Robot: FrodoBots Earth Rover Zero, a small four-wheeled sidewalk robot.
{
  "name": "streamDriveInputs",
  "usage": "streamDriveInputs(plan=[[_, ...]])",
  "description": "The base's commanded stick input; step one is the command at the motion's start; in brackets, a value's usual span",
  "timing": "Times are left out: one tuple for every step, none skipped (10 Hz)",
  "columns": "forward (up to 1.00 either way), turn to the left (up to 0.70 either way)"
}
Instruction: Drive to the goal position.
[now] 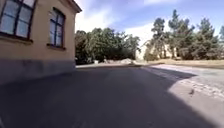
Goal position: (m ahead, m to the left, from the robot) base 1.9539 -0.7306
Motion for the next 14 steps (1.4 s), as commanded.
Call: streamDriveInputs(plan=[[0.70,0.00],[0.70,0.00],[0.70,0.00],[0.70,0.00],[0.70,0.00],[0.70,0.00],[0.70,0.00],[0.70,0.00],[0.70,0.00],[0.70,0.00],[0.70,0.00],[0.70,0.00],[0.46,0.00],[0.45,0.00]])
